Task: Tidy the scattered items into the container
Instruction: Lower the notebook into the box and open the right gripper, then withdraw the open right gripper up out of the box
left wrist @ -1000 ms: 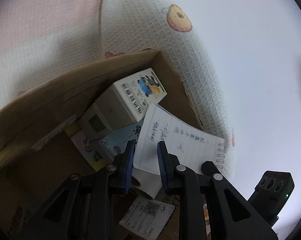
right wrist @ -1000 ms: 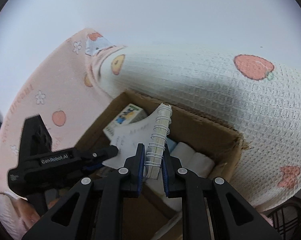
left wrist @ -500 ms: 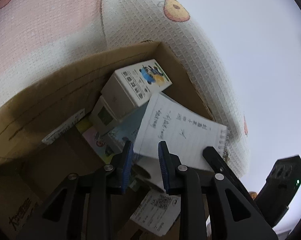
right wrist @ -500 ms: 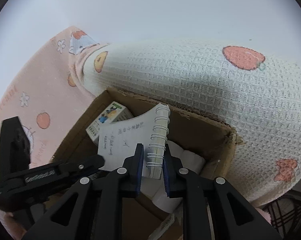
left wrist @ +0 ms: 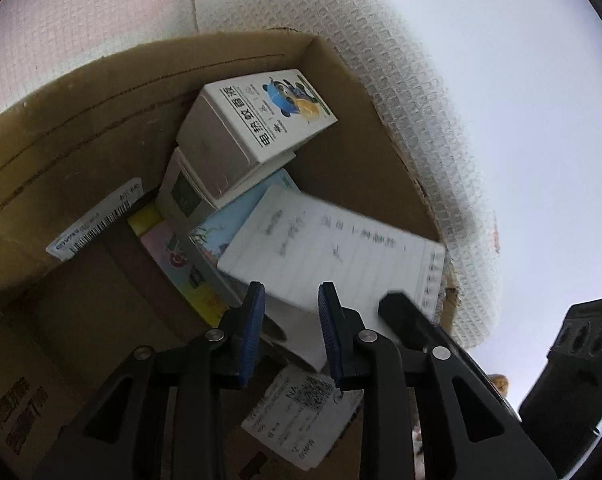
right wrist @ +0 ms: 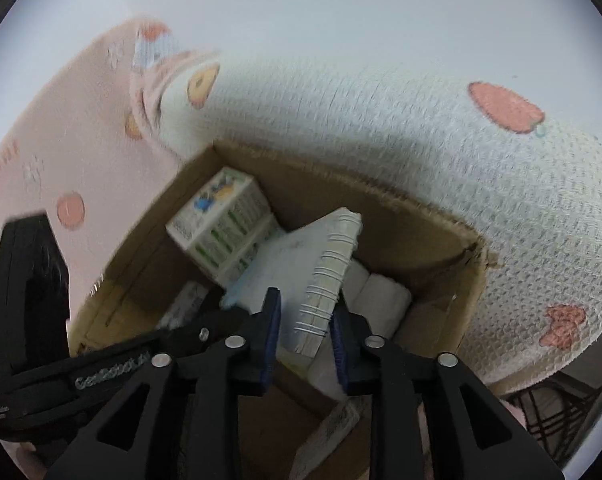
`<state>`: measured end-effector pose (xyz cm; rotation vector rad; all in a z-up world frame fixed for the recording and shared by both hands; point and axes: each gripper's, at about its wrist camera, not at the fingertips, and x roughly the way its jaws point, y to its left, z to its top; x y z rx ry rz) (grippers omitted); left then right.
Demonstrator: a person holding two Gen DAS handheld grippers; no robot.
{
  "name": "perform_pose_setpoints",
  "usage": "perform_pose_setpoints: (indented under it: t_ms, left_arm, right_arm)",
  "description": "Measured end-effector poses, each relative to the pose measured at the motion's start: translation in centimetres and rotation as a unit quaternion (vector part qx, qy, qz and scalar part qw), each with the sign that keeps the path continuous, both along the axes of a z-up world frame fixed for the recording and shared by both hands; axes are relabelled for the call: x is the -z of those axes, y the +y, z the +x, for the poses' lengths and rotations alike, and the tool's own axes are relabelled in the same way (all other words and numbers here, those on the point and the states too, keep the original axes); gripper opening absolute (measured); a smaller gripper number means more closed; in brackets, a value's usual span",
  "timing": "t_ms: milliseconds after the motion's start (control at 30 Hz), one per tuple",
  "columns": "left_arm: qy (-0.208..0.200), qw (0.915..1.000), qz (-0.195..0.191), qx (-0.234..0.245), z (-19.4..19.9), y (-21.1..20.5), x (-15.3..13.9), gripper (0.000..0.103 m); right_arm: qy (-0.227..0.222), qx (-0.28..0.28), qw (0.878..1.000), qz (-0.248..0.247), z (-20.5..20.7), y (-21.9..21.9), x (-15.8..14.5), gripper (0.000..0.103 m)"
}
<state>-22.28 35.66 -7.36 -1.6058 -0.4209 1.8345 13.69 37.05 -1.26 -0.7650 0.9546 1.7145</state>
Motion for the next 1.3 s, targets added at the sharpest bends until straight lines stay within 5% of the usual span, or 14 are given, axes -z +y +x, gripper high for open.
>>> perform_pose_setpoints:
  t_ms: [200, 567, 633, 667, 700, 900, 1300]
  left_arm:
    - [-0.005, 1.0000, -0.002, 0.003, -0.1, 0.4, 0.7, 0.029]
    - [-0.012, 0.9999, 0.007, -0.005, 0.8, 0.4, 1.1, 0.029]
    - [-0.014, 0.9998, 0.010, -0.011, 0.6, 0.6, 1.3, 0.024]
    - [-0.018, 0.9997, 0.006, -0.014, 0.5, 0.6, 1.6, 0.024]
    - [-0.024, 0.9995, 0.005, -0.019, 0.4, 0.6, 1.8, 0.024]
    - [-0.069, 0.9957, 0.030, -0.053, 0.6, -0.4, 2.6, 0.024]
    - [-0.087, 0.9929, 0.032, -0.075, -0.2, -0.5, 3.8, 0.024]
  right_arm:
    - [-0.032, 0.000, 0.999, 0.002, 0.6, -0.5, -1.2, 0.052]
    - [-0.055, -0.035, 0.998, 0.011, 0.1, 0.3, -2.2, 0.053]
    - [-0.079, -0.049, 0.996, 0.014, -0.1, 0.3, -1.9, 0.041]
    - [-0.084, -0.059, 0.995, 0.014, -0.2, 0.3, -1.8, 0.023]
    - [-0.089, -0.072, 0.993, 0.011, -0.3, 0.3, -1.6, 0.016]
    - [-0.122, -0.132, 0.984, -0.011, -1.4, 0.4, -0.4, 0.016]
    - [-0.125, -0.184, 0.974, -0.051, -3.6, 1.1, 1.7, 0.016]
